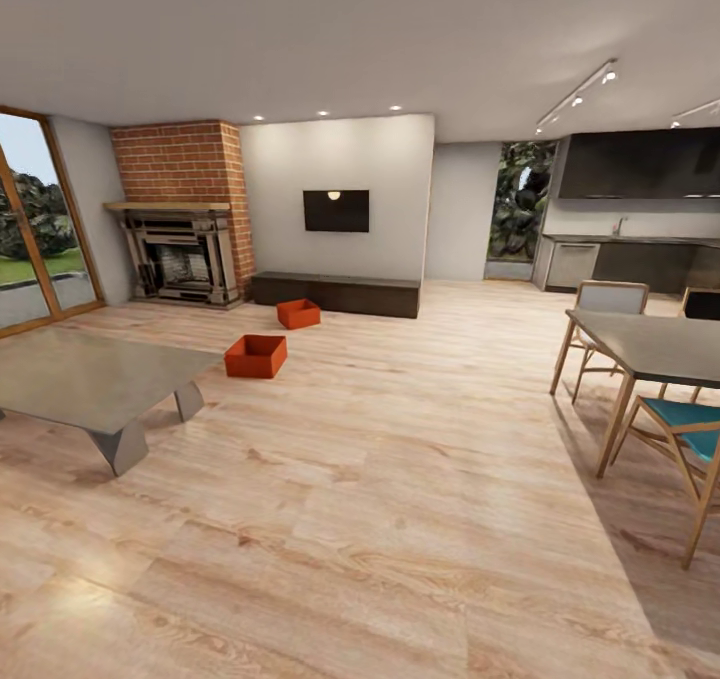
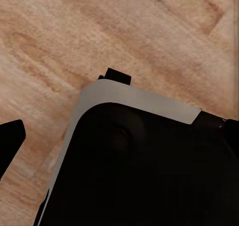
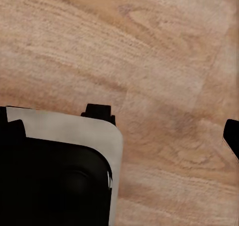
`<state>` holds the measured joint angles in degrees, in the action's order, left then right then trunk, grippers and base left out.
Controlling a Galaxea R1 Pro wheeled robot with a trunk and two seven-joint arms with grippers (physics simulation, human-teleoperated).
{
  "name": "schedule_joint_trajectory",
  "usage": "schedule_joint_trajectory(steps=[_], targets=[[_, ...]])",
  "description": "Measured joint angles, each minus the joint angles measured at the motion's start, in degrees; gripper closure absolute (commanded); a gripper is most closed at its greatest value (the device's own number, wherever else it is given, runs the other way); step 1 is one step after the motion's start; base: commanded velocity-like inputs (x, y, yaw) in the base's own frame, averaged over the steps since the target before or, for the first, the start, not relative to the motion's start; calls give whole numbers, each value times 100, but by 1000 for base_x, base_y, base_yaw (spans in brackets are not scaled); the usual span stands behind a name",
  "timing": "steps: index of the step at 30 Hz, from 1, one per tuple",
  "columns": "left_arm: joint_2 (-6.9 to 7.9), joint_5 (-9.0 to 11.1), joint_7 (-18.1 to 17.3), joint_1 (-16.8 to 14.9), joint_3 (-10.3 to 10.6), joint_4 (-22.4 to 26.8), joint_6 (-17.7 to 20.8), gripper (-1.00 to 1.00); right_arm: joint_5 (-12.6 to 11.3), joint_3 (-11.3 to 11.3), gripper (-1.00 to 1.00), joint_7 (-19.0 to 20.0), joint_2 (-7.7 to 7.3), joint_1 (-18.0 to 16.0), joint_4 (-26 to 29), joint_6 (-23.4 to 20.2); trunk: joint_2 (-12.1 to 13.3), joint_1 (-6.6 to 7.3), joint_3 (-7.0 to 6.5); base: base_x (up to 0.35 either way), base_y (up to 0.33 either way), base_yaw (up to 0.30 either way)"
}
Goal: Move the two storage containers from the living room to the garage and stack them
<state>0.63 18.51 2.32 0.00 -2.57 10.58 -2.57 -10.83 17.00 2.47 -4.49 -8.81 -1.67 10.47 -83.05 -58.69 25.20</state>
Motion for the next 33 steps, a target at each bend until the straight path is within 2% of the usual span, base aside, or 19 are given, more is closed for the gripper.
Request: schedule_joint_trajectory(steps=[33], targets=[[-1, -1, 0, 0, 0, 0, -5, -100, 1, 0, -100, 0, 0, 0, 0, 0, 0, 0, 0, 326, 0, 0]])
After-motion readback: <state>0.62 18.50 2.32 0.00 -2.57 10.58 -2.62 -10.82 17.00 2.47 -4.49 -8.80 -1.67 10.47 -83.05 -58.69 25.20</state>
